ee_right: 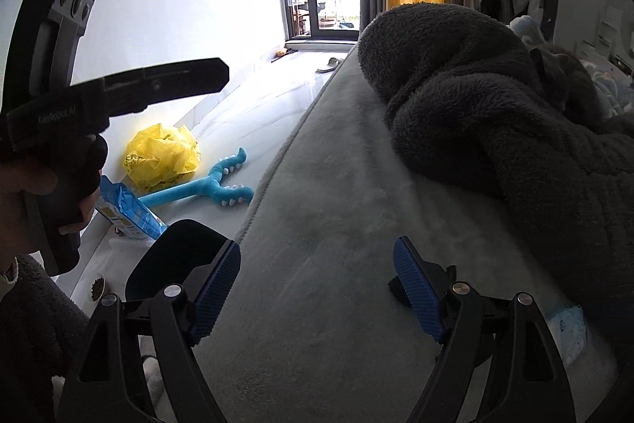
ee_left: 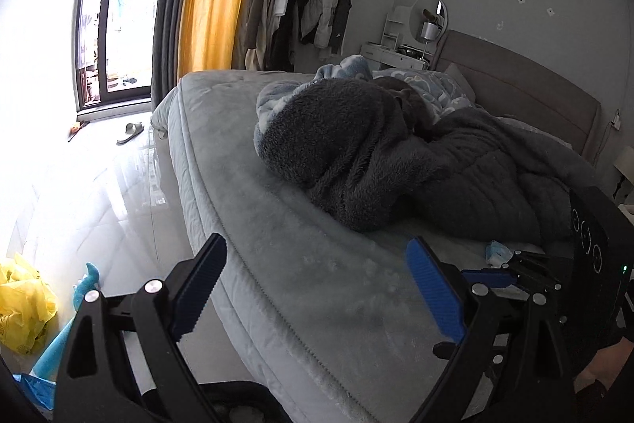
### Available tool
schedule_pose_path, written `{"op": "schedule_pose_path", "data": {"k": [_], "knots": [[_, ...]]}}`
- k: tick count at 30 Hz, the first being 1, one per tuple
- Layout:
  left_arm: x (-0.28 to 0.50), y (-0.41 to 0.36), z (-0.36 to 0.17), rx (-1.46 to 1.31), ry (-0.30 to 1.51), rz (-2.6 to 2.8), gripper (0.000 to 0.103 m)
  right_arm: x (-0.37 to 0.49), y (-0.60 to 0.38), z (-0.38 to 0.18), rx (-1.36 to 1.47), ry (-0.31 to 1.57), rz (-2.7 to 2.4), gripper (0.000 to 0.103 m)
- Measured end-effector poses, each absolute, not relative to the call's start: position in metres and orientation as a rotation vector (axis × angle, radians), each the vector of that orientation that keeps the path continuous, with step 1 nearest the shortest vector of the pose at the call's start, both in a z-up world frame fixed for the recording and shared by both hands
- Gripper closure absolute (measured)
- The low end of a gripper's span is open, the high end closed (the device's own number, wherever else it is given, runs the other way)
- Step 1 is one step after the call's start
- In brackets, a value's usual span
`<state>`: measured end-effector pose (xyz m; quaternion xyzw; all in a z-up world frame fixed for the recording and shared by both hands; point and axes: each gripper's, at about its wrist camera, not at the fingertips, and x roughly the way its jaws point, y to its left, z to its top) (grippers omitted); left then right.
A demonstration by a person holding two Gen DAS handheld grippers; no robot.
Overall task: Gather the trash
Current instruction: 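Move both tools back over the bed toward the black rubber pieces, then grasp a black rubber piece with the right gripper while the left gripper grasps another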
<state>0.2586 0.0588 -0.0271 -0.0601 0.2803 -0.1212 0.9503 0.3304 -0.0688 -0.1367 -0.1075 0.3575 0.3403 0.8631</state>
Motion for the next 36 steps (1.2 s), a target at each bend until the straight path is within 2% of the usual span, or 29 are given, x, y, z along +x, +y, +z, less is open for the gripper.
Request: {"op": "schedule_pose_path", "data": {"k": [11, 25, 26, 27, 32, 34, 36], "knots": [[0.278, 0.032, -0.045, -0.151, 0.636, -0.266, 0.009, 0.350, -0.116, -0.145, -0.238, 0.760, 0.658, 0.022], [0.289, -0.016, -0.060, -0.134, 0.683, -0.328, 0.009, 0.363, -0.155, -0.185, -0.196, 0.904, 0.574, 0.023], [0.290, -0.021, -0.061, -0.132, 0.687, -0.336, 0.009, 0.363, -0.156, -0.188, -0.194, 0.913, 0.571, 0.024], [0.291, -0.025, -0.063, -0.133, 0.691, -0.342, 0.009, 0.364, -0.157, -0.191, -0.192, 0.921, 0.572, 0.030], [0.296, -0.041, -0.071, -0.155, 0.717, -0.375, 0.009, 0.363, -0.159, -0.195, -0.182, 0.933, 0.568, 0.038], [0.298, -0.047, -0.074, -0.161, 0.726, -0.385, 0.009, 0.361, -0.160, -0.193, -0.195, 0.930, 0.553, 0.049], [0.299, -0.054, -0.076, -0.157, 0.733, -0.392, 0.010, 0.361, -0.165, -0.191, -0.182, 0.926, 0.549, 0.054]]}}
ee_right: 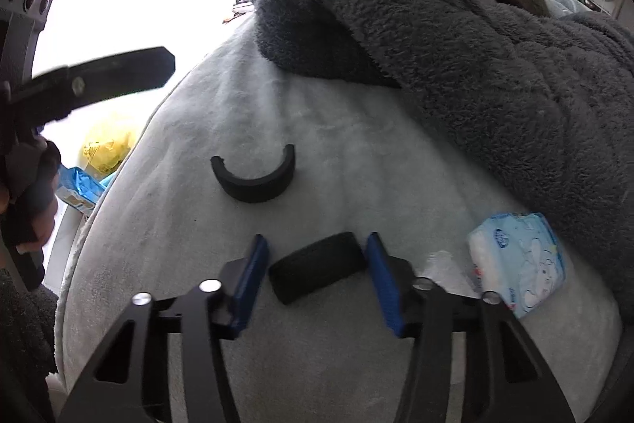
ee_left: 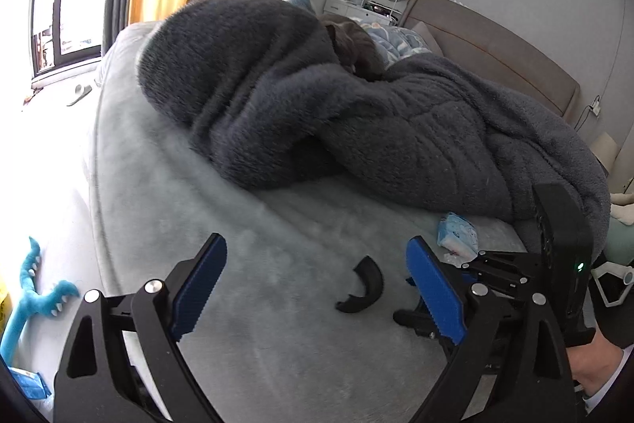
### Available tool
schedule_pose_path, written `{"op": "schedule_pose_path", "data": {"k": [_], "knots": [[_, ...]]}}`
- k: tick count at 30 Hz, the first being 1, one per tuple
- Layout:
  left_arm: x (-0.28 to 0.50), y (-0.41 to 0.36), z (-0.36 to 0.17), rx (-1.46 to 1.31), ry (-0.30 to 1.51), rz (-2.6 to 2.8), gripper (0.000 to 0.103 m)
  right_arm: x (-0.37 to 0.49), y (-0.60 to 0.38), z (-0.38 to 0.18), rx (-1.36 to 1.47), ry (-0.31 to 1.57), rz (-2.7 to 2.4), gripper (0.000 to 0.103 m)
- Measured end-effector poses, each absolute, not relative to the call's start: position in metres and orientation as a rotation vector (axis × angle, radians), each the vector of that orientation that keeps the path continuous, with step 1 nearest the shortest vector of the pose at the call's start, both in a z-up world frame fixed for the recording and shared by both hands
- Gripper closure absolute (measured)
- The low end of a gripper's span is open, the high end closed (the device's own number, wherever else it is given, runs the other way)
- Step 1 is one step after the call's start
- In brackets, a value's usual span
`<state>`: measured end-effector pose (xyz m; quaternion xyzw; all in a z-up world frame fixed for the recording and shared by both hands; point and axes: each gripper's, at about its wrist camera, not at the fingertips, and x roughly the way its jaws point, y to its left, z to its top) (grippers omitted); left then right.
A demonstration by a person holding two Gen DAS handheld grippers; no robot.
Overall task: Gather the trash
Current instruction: 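Grasp a black rubber piece with the right gripper while the left gripper grasps another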
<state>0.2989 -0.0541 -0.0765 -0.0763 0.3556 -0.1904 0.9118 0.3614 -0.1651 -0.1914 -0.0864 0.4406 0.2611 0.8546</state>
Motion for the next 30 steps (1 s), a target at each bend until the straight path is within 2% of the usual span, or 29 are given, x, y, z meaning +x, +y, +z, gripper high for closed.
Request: {"op": "schedule_pose_path", "data": {"k": [13, 30], "knots": [[0.303, -0.101, -0.101, -0.049, 0.773, -0.421, 0.020, 0.359, -0.221, -0.167, 0.006, 0.862, 0.544, 0.058], [0.313, -0.135, -0.128, 0.026, 0.854, -0.464, 0.053, 0.352, -0.255, -0.137, 0.194, 0.806, 0.556, 0.058]]}}
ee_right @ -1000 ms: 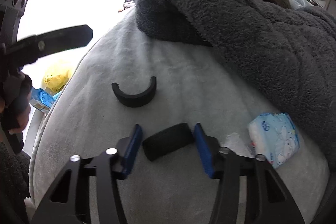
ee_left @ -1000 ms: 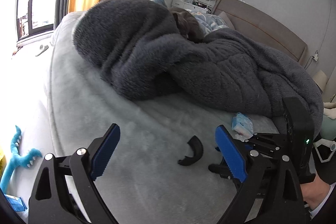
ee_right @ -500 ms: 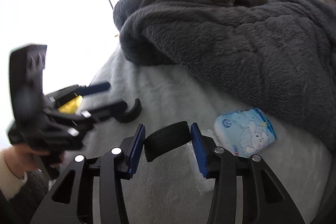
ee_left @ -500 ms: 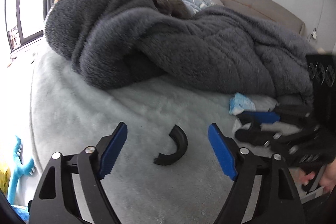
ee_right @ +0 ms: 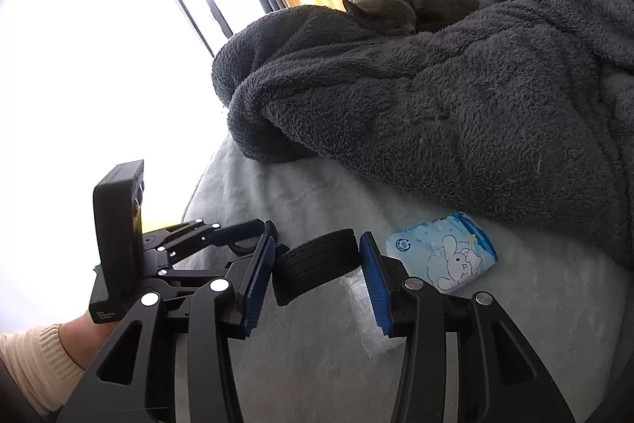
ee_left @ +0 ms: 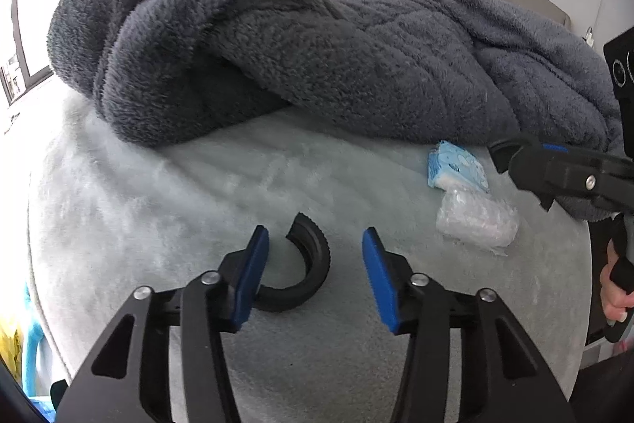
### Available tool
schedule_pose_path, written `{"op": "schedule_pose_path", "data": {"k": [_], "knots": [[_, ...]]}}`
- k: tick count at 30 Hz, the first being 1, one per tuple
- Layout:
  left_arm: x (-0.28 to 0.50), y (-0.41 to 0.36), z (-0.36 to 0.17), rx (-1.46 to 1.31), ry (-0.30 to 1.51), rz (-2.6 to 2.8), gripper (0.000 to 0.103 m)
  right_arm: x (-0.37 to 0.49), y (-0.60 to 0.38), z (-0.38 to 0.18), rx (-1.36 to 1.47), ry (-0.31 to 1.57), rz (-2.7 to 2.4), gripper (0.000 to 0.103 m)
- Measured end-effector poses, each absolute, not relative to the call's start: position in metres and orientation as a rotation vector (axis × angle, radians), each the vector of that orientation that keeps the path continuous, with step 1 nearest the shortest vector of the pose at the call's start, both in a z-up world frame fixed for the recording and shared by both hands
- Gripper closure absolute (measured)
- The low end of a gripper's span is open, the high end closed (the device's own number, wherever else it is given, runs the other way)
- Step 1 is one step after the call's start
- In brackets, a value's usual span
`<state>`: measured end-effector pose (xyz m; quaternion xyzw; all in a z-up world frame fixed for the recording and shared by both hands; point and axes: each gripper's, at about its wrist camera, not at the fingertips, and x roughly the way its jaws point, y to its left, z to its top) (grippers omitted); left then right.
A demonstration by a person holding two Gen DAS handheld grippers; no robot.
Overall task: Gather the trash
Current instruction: 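Grasp a black rubber piece with the right gripper while the left gripper grasps another, then carry both black rubber pieces in both grippers over the black bin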
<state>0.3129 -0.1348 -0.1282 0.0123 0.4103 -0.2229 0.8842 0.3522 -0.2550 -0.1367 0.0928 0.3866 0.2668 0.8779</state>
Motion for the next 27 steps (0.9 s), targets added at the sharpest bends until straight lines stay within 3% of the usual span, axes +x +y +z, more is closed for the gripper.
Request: {"op": "schedule_pose_path", "data": {"k": [6, 27], "knots": [[0.319, -0.132, -0.131, -0.007, 0.878, -0.469, 0.076, 0.356, -0.255, -0.136, 0.217, 0.810, 0.550, 0.058], [0.291, -0.094, -0.113, -0.003, 0.828, -0.444, 0.076, 0.370, -0.201, -0.126, 0.205, 0.786, 0.592, 0.058]]}}
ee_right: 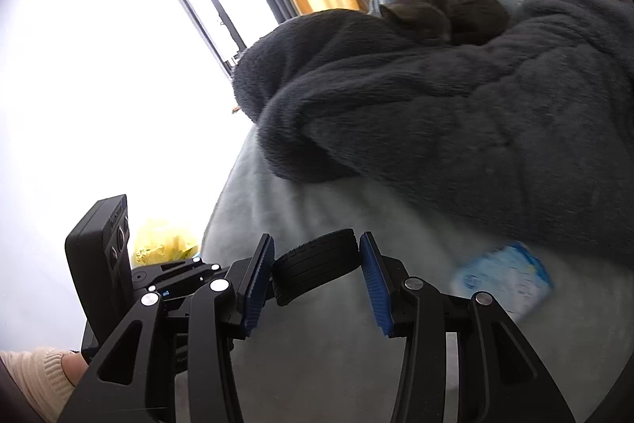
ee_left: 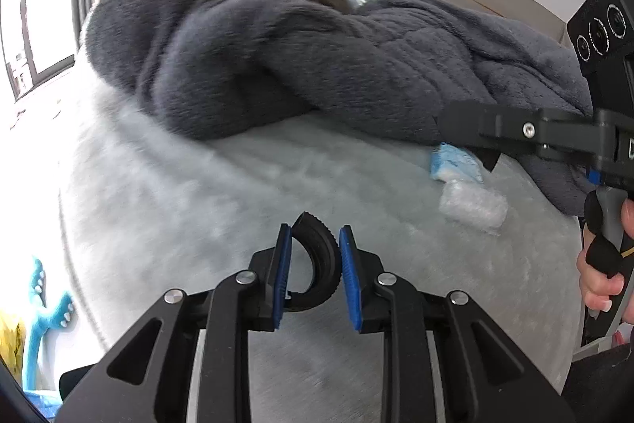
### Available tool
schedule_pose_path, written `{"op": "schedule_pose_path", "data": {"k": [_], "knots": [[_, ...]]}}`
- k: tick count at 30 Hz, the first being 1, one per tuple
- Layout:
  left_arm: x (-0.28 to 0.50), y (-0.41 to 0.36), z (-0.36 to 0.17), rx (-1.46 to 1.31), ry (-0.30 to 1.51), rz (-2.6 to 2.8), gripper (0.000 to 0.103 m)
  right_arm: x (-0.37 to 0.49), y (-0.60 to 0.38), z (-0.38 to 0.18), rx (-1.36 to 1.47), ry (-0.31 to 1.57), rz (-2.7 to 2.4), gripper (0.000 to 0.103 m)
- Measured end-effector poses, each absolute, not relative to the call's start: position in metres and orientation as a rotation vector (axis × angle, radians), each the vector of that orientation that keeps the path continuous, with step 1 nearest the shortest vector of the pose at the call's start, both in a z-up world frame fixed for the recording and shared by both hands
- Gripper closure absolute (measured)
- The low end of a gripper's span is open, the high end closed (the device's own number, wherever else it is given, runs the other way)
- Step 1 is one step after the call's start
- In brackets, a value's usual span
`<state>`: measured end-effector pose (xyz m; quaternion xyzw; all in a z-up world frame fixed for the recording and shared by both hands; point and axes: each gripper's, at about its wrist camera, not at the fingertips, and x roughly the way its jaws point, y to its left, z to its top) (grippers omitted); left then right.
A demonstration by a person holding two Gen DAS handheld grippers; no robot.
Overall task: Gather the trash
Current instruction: 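Carry both black rubber pieces in both grippers over the black bin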
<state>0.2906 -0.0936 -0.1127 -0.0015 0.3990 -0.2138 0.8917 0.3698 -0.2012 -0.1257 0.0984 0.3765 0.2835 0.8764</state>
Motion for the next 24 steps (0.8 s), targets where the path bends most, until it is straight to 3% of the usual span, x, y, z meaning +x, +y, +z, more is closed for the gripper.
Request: {"op": "schedule_pose_path", "data": {"k": [24], "knots": [[0.249, 0.060, -0.103, -0.079, 0.780, -0.175, 0.076, 0.379, -0.028, -0.131, 0.098, 0.813, 0.778, 0.058]]}}
